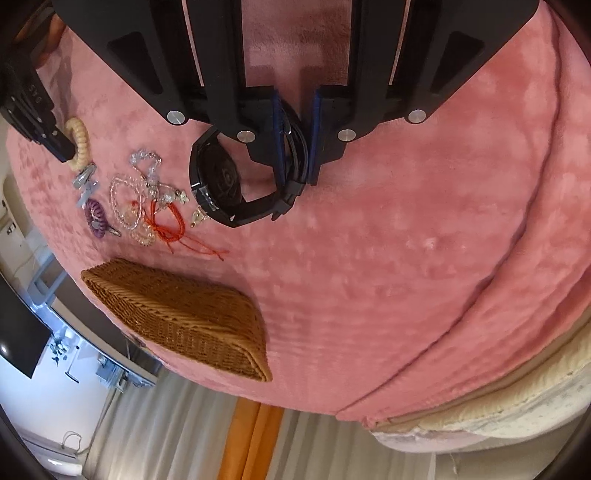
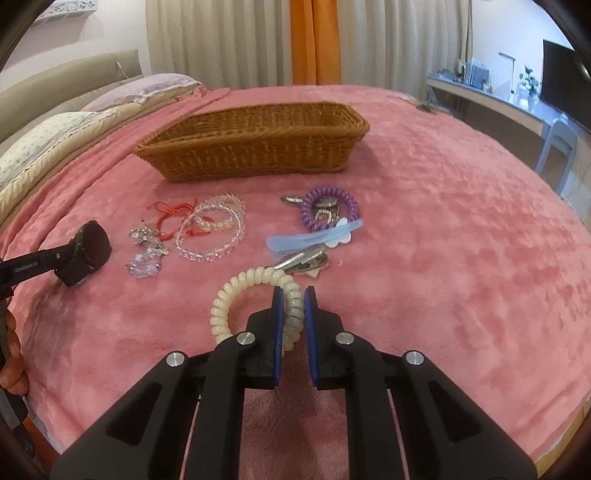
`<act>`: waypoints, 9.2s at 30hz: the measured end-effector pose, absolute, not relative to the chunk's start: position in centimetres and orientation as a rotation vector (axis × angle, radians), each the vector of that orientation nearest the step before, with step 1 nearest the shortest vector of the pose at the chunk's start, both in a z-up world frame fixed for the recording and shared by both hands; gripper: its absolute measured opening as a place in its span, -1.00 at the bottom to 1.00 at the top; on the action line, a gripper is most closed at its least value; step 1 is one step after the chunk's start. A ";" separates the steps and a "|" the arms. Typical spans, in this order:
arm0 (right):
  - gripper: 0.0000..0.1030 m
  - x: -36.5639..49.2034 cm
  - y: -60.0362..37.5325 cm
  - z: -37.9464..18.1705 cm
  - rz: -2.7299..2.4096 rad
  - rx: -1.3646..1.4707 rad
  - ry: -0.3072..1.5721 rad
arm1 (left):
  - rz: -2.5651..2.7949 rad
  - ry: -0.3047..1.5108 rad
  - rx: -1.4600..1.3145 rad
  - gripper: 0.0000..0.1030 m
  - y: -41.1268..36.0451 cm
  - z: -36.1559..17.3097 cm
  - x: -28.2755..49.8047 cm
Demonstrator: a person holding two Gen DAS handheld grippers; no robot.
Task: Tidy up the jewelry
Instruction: 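Grasp the black watch with the left tool while the right tool grasps the cream spiral hair tie, then carry both items into the wicker basket and open both tools, then move the right tool to the silver hair clip and grasp it, then grasp the clear bead pendant with the left tool while the right tool holds the silver clip, then lower both held items into the wicker basket and open both tools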
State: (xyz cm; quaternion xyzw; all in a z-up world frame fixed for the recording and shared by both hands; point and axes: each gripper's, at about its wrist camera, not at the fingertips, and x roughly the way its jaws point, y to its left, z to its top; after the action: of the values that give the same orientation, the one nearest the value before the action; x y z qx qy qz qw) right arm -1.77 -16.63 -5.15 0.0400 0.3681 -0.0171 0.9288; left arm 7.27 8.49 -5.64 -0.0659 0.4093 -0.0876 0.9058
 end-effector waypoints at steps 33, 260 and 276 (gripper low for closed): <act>-0.82 20.8 -17.9 2.2 0.011 0.052 0.697 | -0.276 0.668 -0.099 -0.82 -2.4 0.8 23.4; -0.60 16.3 -19.0 5.6 0.094 0.103 0.574 | -0.556 0.432 -0.094 -0.86 -3.1 6.8 17.2; -0.38 21.8 -19.0 -0.9 0.060 0.111 0.768 | -0.501 0.584 -0.171 -0.68 -2.0 1.0 21.9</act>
State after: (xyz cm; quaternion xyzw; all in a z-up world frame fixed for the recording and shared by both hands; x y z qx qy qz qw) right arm 21.79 -19.02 -0.91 0.0543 0.3743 0.0290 0.9253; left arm 21.94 -2.02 1.03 -0.0835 0.2845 -0.2439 0.9234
